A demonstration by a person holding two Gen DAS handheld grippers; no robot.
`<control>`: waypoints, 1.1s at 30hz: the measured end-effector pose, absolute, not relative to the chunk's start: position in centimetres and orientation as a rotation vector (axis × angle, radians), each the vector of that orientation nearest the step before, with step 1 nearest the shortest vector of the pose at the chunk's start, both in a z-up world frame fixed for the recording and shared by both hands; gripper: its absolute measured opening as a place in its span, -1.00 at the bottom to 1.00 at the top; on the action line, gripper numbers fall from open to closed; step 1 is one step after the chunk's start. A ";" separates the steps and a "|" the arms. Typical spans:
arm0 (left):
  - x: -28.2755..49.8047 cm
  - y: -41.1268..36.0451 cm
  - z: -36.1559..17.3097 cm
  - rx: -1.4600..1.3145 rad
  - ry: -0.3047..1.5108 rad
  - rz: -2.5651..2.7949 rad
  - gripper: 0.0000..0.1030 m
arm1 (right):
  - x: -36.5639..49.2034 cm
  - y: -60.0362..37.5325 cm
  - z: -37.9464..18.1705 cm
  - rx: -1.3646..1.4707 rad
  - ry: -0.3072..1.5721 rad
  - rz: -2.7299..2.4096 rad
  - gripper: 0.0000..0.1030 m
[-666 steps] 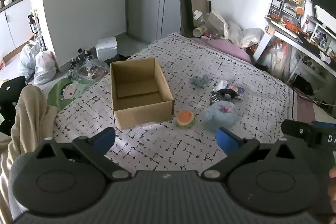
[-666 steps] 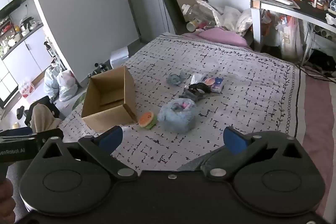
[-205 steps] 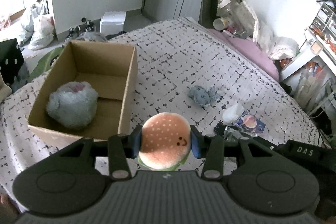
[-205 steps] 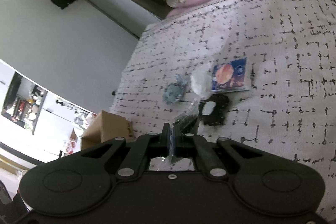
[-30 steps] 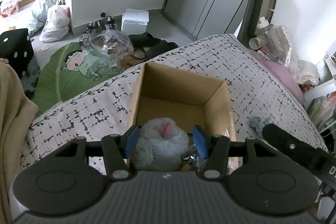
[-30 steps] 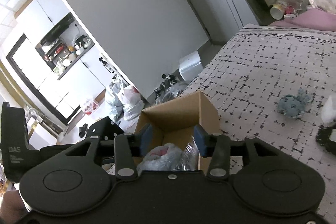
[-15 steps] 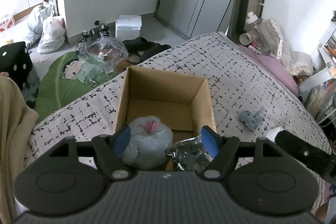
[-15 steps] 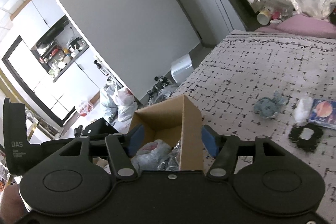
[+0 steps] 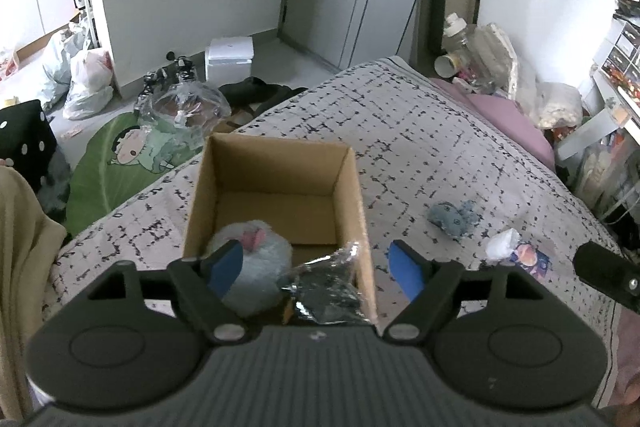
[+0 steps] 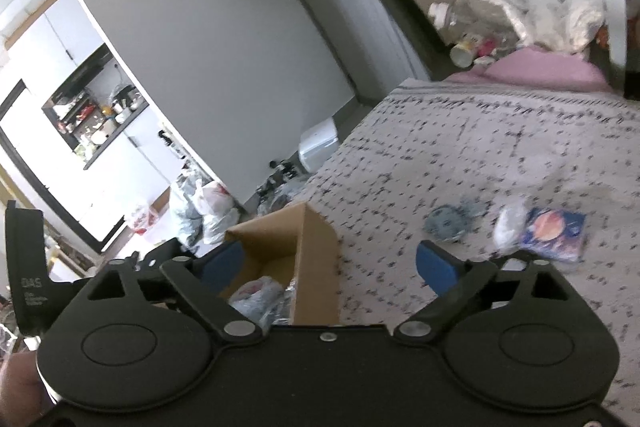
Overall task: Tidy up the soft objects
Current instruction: 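Move the right gripper to the blue tissue pack while the left gripper moves to the black scrunchie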
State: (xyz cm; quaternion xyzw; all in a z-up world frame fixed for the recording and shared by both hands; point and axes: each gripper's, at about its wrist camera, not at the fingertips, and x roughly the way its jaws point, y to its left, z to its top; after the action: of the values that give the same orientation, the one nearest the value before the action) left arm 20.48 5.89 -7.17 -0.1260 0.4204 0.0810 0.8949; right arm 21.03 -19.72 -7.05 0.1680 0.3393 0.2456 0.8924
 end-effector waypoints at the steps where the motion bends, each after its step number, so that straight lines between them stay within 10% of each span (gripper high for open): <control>1: 20.6 5.6 -7.1 -0.262 0.872 0.166 0.53 | 21.1 -20.1 -7.0 0.345 0.703 0.500 0.84; 33: 26.7 -4.4 -9.6 -0.229 0.904 0.012 0.53 | 26.1 -33.4 -13.6 0.674 0.827 0.182 0.75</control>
State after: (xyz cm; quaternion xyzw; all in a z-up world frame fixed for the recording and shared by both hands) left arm 26.68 -4.42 -9.57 -0.1104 0.4357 0.0059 0.8933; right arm 26.14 -33.36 -13.63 0.3206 0.3934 0.0865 0.8573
